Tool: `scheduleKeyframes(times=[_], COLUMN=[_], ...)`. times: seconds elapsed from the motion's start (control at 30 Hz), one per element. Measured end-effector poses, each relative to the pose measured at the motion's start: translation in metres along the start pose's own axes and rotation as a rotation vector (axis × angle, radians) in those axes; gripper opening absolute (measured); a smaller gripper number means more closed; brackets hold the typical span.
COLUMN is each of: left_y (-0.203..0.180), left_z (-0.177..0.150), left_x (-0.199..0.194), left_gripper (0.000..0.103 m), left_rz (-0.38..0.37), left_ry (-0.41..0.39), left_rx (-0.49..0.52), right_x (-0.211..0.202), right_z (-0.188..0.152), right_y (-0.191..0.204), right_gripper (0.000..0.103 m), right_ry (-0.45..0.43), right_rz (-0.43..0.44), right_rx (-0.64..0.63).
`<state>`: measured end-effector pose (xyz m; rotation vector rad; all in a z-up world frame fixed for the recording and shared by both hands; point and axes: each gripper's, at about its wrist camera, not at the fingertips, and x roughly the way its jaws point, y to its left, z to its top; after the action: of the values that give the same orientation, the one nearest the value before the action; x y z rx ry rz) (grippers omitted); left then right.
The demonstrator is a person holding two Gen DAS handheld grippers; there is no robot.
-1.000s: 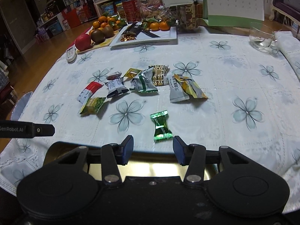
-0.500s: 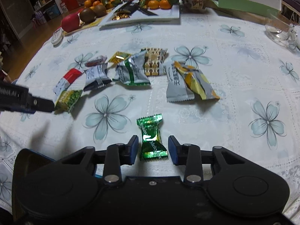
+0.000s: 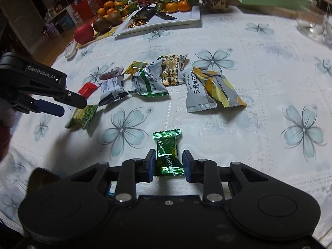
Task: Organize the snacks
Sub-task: 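Reach the right tool to the green foil candy while the left tool reaches the green garlic pack, then close the right tool on the green foil candy while the left tool grasps the green garlic pack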
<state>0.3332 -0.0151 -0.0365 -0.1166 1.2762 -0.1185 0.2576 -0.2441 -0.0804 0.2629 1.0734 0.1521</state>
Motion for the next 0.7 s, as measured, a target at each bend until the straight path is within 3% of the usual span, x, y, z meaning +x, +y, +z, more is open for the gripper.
scheduleKeyframes(times=[0.1, 0.2, 0.3, 0.43, 0.6, 0.7], left_y=[0.003, -0.003, -0.008, -0.007, -0.006, -0.001], left_z=[0.014, 0.021, 0.019, 0.010, -0.005, -0.014], left_x=[0.003, 0.015, 0.028, 0.025, 0.019, 0.017], left_gripper=[0.061, 0.061, 0.061, 0.061, 0.064, 0.061], left_rz=[0.026, 0.094, 0.153, 0.184, 0.178, 0.155], left_ry=[-0.002, 0.029, 0.099, 0.127, 0.183, 0.217], left_rx=[-0.033, -0.003, 0.015, 0.022, 0.045, -0.004], right_x=[-0.002, -0.003, -0.006, -0.009, -0.015, -0.018], right_z=[0.000, -0.002, -0.003, -0.003, -0.002, -0.001], right_y=[0.002, 0.005, 0.008, 0.009, 0.008, 0.007], right_gripper=[0.029, 0.029, 0.029, 0.029, 0.029, 0.029], right_ry=[-0.005, -0.004, -0.009, -0.024, -0.039, -0.050], right_rz=[0.014, 0.028, 0.039, 0.043, 0.063, 0.069], right_rx=[-0.007, -0.020, -0.030, -0.042, -0.037, -0.036])
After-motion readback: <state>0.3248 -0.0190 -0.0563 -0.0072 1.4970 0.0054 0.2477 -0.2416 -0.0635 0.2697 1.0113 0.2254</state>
